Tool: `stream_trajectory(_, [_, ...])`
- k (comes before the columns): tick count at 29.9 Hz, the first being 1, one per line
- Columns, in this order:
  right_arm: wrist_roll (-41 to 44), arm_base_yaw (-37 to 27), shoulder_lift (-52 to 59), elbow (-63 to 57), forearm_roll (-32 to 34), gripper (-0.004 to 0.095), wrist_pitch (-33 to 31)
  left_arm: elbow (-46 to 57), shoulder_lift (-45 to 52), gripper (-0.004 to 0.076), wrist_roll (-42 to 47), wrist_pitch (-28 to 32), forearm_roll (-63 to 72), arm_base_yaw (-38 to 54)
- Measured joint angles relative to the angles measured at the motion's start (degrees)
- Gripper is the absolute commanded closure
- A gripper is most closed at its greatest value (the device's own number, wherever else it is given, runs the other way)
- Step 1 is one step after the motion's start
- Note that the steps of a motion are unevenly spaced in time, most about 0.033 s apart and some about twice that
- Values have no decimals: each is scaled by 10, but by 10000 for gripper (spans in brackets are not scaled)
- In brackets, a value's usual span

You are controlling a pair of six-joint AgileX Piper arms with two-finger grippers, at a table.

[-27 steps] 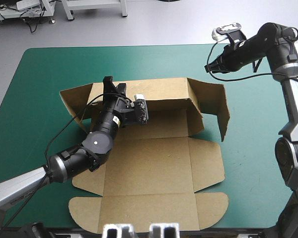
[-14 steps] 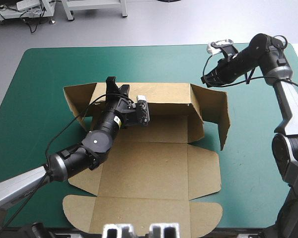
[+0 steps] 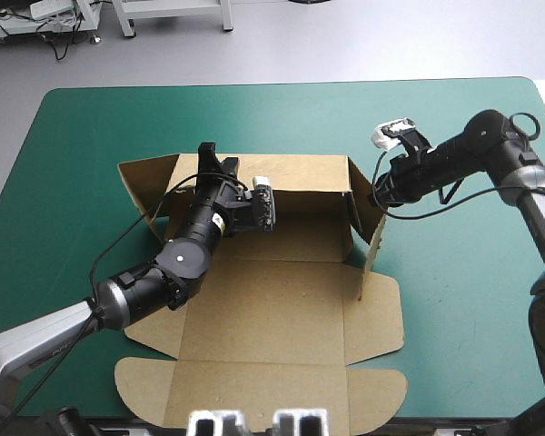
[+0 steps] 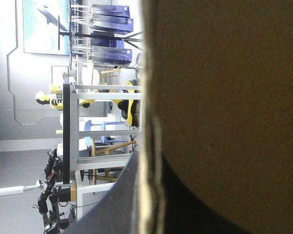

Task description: Fold the box

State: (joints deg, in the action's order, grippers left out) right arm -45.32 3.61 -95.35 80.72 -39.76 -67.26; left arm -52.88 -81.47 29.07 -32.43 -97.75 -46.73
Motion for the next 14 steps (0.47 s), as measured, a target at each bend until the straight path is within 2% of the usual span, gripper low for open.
stream_trajectory(4, [-64, 0, 40, -96, -25, 931, 68, 0, -1, 734, -4, 3, 0, 0])
stream_trajectory(7, [-160, 0, 77, -185, -78, 931, 137, 0, -1, 734, -16, 6, 0, 0])
stream_trajectory(11, [-331, 0, 134, -306, -209, 931, 223, 0, -8, 734, -30, 9, 0, 0])
stream_trajectory(14, [-414, 0, 161, -354, -281, 931, 242, 0, -16, 734, -33, 9, 0, 0])
